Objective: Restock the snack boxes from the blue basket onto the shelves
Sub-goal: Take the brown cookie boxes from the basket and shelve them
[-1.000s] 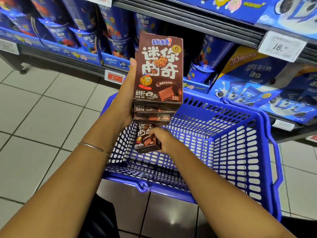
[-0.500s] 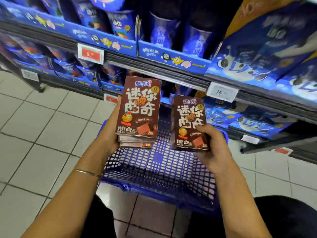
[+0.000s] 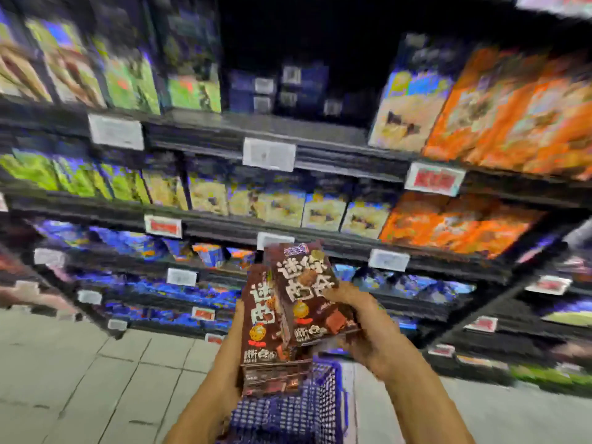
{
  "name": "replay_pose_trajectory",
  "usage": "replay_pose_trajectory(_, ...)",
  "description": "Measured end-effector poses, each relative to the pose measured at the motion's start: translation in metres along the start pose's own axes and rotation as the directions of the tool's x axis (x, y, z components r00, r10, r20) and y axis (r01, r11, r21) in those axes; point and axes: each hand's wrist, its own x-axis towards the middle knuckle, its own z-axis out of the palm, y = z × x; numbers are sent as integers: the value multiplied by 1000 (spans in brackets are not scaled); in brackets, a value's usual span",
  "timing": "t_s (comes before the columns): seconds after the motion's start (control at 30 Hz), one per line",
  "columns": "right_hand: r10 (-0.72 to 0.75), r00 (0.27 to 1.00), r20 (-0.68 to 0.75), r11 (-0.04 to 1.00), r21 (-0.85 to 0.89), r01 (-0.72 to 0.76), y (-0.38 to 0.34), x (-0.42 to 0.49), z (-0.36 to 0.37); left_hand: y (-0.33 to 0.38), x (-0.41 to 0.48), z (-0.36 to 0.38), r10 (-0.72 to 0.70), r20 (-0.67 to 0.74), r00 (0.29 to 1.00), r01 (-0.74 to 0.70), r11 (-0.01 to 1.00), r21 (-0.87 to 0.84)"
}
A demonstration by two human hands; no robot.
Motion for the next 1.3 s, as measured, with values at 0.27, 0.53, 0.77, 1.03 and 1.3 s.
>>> replay_pose_trajectory(0.27, -320, 946, 55, 945, 86, 315, -131, -128, 6, 96, -87, 123, 146, 140, 979, -147, 989, 1)
replay_pose_trajectory(0.53, -538, 842, 42, 843, 5, 538, -203, -179, -26, 145, -123, 229, 253, 305, 918, -290, 954, 80)
replay_pose_trajectory(0.77, -774, 633, -1, 633, -21, 774, -292, -192, -82, 149, -115, 300, 198, 317, 928, -220, 975, 37)
replay_pose_trajectory(1.03, -941, 279, -190, 327, -305, 894, -384, -164, -142, 143, -91, 339, 214, 305, 928, -221, 975, -12)
replay_pose_trajectory(1.3, -927, 275, -256, 361, -403, 841, -422, -115, -165, 141, -81, 356, 251, 284, 925, -266, 964, 16)
